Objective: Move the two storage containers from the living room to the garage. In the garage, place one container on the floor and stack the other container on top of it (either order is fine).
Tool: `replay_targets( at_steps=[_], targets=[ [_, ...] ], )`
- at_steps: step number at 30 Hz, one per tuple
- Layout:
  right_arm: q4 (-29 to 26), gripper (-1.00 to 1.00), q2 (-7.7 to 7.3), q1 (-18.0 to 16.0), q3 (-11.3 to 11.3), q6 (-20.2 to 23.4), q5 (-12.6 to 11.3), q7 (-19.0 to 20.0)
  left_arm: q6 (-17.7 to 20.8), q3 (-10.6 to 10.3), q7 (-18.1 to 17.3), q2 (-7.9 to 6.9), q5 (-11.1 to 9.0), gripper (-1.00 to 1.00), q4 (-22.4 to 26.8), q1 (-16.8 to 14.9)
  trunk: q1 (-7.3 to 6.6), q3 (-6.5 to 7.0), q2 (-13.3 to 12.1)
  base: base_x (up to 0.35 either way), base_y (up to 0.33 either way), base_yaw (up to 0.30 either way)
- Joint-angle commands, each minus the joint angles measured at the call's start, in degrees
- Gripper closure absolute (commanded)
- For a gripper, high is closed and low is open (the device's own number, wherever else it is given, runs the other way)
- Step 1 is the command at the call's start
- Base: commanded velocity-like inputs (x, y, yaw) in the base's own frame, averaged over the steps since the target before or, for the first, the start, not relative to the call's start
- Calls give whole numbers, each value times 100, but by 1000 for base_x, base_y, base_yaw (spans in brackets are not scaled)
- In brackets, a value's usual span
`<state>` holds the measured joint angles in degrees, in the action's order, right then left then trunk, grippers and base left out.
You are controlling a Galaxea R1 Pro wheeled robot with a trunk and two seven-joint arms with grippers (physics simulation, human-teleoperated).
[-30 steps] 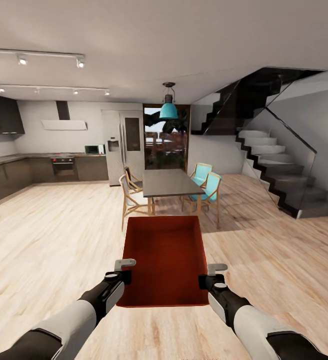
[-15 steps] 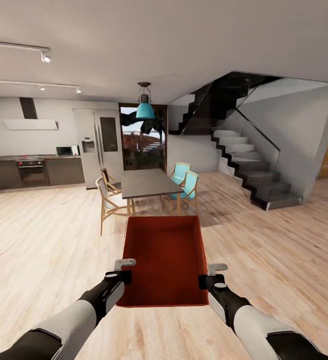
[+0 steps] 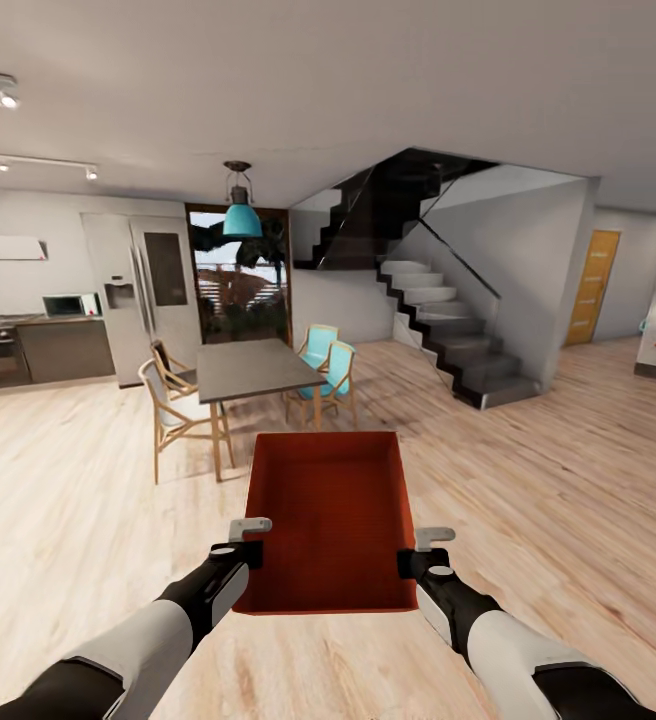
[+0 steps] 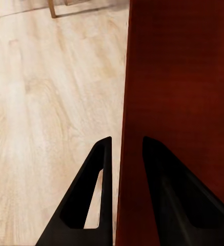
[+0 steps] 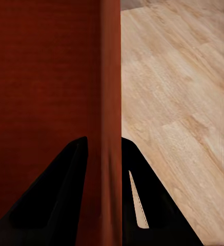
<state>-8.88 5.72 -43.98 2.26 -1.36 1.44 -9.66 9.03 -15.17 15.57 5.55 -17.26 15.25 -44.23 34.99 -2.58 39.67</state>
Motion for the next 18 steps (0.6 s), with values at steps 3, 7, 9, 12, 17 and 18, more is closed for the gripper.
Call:
replay_targets(
  at_steps=[3,7,9,12,17,18],
  targets=[
    [27,100,-1,-5,-15,-13,-30,-27,-6,58,86,-10,162,100,31,-6,2,-10,9,5,0,-294],
    [27,100,-1,-5,-15,-13,-30,-27,-6,51,86,-10,162,100,31,-6,2,-10,9,63,0,-224],
    [27,100,-1,-5,-15,-13,-30,-27,-6,50,86,-10,162,100,31,-6,2,-10,9,122,-7,-57],
    [27,100,-1,-5,-15,-8,-30,-27,-6,50,86,-10,167,100,31,-6,2,-10,9,203,-58,-17],
    [27,100,-1,-5,-15,-6,-30,-27,-6,50,86,-10,171,100,23,-6,2,-10,9,285,-89,-2],
    [27,100,-1,-5,-15,-7,-31,-27,-6,50,86,-10,171,100,22,-6,2,-10,9,296,-94,0]
  ],
)
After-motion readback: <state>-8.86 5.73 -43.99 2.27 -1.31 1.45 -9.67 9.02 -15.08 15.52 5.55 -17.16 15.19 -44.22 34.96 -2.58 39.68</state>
